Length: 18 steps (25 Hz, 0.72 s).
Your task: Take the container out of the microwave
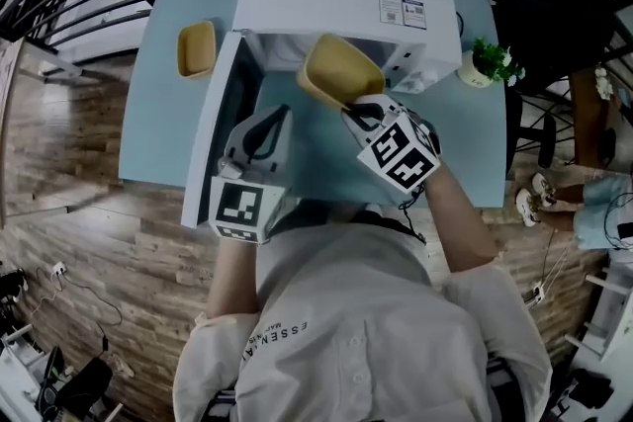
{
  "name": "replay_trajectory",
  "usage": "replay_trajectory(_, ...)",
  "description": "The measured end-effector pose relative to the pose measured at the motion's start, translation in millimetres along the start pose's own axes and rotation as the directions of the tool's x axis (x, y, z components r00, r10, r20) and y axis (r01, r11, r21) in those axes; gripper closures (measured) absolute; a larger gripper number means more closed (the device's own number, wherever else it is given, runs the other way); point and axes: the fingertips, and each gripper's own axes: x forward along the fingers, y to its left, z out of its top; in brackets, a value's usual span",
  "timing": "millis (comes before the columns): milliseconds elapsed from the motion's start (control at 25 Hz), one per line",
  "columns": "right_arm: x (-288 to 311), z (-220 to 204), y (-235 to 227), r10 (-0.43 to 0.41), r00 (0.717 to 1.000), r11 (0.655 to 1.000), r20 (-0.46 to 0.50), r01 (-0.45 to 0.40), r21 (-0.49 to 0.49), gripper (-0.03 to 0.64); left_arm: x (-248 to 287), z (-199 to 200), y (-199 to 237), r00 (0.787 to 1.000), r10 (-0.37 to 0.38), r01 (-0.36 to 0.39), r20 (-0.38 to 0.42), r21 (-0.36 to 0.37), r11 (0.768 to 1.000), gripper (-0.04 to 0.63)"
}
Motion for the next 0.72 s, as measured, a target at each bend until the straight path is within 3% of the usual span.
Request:
replay_trajectory(400,-52.0,11.6,-3.9,-0.134,0.975,0.99,0.179,0.124,0.067,0.586,-3.8,17.7,-25.9,0.999,0.004,-0.005,0.032,0.028,1.0,0.594)
replay_trajectory(720,-98.0,27.4,-22.7,-0.261,0.898,0.952,0.354,0.18,0.247,0.586,-5.3,27.6,-30.8,0.999,0.027,-0.028,0.045,0.035,0.999,0.594)
